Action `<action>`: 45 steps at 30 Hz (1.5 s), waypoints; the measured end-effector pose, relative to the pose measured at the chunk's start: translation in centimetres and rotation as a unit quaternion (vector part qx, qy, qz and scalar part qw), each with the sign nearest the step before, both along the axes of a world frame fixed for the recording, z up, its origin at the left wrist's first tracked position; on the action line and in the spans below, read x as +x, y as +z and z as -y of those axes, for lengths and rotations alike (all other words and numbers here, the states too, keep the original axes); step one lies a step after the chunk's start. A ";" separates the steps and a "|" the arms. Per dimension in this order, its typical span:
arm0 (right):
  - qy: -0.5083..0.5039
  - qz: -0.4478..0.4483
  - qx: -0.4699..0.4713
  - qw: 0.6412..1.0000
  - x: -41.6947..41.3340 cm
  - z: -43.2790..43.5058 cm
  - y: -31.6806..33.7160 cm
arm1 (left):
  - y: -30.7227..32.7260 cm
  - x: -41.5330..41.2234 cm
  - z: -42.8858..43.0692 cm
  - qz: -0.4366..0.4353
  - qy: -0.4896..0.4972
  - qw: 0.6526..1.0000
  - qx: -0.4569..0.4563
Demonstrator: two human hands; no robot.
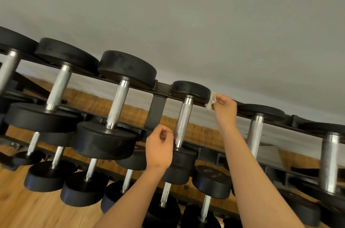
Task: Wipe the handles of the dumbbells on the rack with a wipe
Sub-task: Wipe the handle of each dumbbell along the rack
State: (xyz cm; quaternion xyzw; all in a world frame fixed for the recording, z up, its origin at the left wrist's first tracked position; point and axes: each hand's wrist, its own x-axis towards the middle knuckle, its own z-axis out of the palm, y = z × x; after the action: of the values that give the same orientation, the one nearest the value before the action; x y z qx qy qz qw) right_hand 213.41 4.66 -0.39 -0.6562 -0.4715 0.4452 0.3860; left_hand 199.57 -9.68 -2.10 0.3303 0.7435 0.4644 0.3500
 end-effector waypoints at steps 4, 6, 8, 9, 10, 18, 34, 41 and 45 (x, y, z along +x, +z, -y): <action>-0.017 0.002 0.030 0.999 -0.6 0.3 0.9 | -0.1 -0.1 0.0 -0.001 -0.004 1.000 0.002; -0.032 0.002 0.066 0.997 -0.7 1.6 1.1 | -0.1 -0.1 0.0 0.000 -0.005 1.000 0.002; -0.048 0.007 0.096 0.994 -1.1 2.2 1.4 | -0.1 -0.1 0.1 0.000 -0.005 1.000 0.003; -0.051 0.016 0.109 0.993 -1.3 2.1 1.7 | -0.1 -0.1 0.1 -0.001 -0.005 1.000 0.002; -0.050 0.026 0.122 0.991 -1.5 1.9 2.1 | 0.0 -0.1 0.0 -0.001 -0.005 1.000 0.002; 0.000 0.096 0.206 0.974 -2.4 3.1 3.1 | -0.1 -0.2 0.0 0.002 -0.008 1.000 -0.001; 0.076 0.167 0.237 0.954 -3.8 3.0 4.5 | -0.1 -0.2 0.1 0.004 -0.013 1.000 -0.002; 0.119 0.210 0.238 0.941 -5.1 1.8 5.4 | 0.1 -0.2 0.1 0.005 -0.009 1.000 -0.001; 0.140 0.235 0.256 0.927 -4.9 2.9 5.0 | 0.1 -0.2 0.2 0.003 -0.009 1.000 0.005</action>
State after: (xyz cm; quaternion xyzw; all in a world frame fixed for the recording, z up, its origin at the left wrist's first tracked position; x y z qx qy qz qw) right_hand 208.56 1.80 4.58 -0.5482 -0.7335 0.1923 0.3529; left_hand 199.40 -9.84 -1.98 0.3374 0.7369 0.4659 0.3552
